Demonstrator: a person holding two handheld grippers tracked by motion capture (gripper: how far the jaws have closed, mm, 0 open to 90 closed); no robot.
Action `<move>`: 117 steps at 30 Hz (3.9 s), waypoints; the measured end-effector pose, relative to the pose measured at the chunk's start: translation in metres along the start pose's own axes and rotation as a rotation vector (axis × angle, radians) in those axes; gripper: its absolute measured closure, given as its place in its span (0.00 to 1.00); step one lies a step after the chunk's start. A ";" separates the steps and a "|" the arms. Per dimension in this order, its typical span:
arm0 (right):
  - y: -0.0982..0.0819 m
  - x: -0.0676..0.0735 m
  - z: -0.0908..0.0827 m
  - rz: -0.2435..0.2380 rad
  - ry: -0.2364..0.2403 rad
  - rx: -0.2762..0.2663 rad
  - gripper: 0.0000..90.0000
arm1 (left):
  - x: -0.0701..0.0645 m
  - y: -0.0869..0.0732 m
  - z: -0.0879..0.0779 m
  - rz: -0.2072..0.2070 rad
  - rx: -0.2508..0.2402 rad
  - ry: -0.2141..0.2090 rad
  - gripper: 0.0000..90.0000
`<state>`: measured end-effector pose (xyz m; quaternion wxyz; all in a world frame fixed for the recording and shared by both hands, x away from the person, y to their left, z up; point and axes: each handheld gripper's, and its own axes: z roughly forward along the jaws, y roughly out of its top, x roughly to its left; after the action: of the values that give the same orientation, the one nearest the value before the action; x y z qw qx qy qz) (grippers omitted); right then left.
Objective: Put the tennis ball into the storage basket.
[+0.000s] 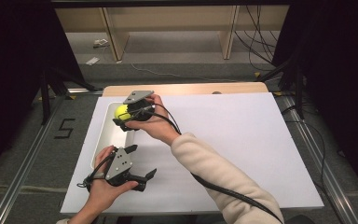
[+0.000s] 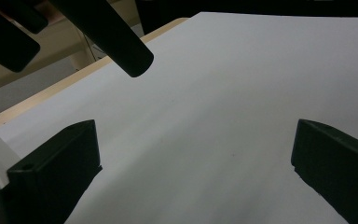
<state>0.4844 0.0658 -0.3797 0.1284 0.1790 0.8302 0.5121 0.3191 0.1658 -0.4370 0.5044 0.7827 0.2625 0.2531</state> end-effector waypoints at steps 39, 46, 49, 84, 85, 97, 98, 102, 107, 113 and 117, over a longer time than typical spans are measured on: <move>0.005 0.004 0.015 -0.013 0.014 0.021 0.29 | -0.001 0.000 0.001 0.000 0.002 -0.008 0.01; 0.004 0.006 0.019 -0.012 0.022 0.028 0.29 | -0.002 0.000 0.001 0.001 0.003 -0.009 0.01; 0.004 0.006 0.021 -0.012 0.021 0.027 0.29 | -0.002 0.000 0.001 0.001 0.003 -0.010 0.01; 0.003 0.010 0.036 -0.025 0.041 0.052 0.29 | -0.002 0.000 0.001 0.009 0.004 -0.010 0.01; 0.003 0.011 0.036 -0.026 0.042 0.053 0.29 | -0.002 0.000 0.001 0.009 0.004 -0.010 0.01; 0.002 0.015 0.041 -0.038 0.061 0.068 0.29 | -0.002 0.000 0.001 0.010 0.003 -0.010 0.01; 0.002 0.015 0.041 -0.039 0.061 0.068 0.29 | -0.002 0.000 0.001 0.011 0.004 -0.010 0.01; 0.002 0.016 0.042 -0.037 0.064 0.071 0.29 | -0.002 0.000 0.001 0.009 0.003 -0.011 0.01; 0.001 0.017 0.044 -0.041 0.068 0.077 0.29 | -0.003 0.000 0.001 0.008 0.003 -0.012 0.01; -0.002 0.018 0.047 -0.040 0.073 0.090 0.29 | -0.002 0.000 0.001 0.011 0.004 -0.010 0.01; -0.003 0.018 0.048 -0.043 0.078 0.096 0.29 | -0.002 0.000 0.001 0.010 0.003 -0.011 0.01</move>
<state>0.4864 0.1114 -0.4039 0.0981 0.1472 0.8618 0.4754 0.3179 0.1635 -0.4374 0.5033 0.7861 0.2561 0.2512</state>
